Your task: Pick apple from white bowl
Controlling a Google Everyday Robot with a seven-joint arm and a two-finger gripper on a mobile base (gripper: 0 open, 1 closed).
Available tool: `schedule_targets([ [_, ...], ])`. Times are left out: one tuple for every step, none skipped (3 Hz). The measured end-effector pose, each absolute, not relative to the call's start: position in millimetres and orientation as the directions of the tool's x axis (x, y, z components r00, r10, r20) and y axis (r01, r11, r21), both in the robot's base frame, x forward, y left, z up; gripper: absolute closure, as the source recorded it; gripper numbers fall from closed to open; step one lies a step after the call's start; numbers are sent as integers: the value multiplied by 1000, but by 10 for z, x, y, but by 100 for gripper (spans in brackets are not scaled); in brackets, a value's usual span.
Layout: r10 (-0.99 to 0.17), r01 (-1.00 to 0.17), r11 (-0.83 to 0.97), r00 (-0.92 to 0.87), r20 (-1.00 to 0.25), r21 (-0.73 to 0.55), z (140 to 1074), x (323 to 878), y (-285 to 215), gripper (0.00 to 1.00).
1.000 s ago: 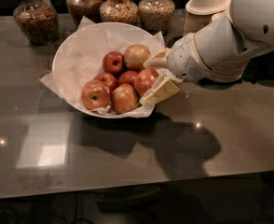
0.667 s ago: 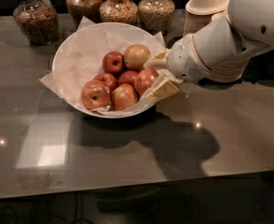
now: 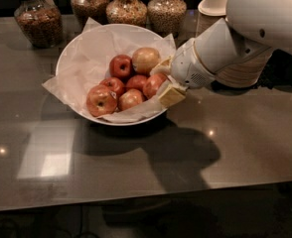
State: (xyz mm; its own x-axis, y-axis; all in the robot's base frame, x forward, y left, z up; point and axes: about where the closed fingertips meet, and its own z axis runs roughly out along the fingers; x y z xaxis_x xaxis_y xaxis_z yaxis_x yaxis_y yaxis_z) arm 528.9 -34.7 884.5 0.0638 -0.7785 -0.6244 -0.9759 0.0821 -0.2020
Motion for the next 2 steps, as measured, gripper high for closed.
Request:
schedule_targets([
  [-789,-977,83,56,-612,-196,8828,5297,-332,54],
  [-789,-977,83,56,-612,-196,8828,5297,-332,78],
])
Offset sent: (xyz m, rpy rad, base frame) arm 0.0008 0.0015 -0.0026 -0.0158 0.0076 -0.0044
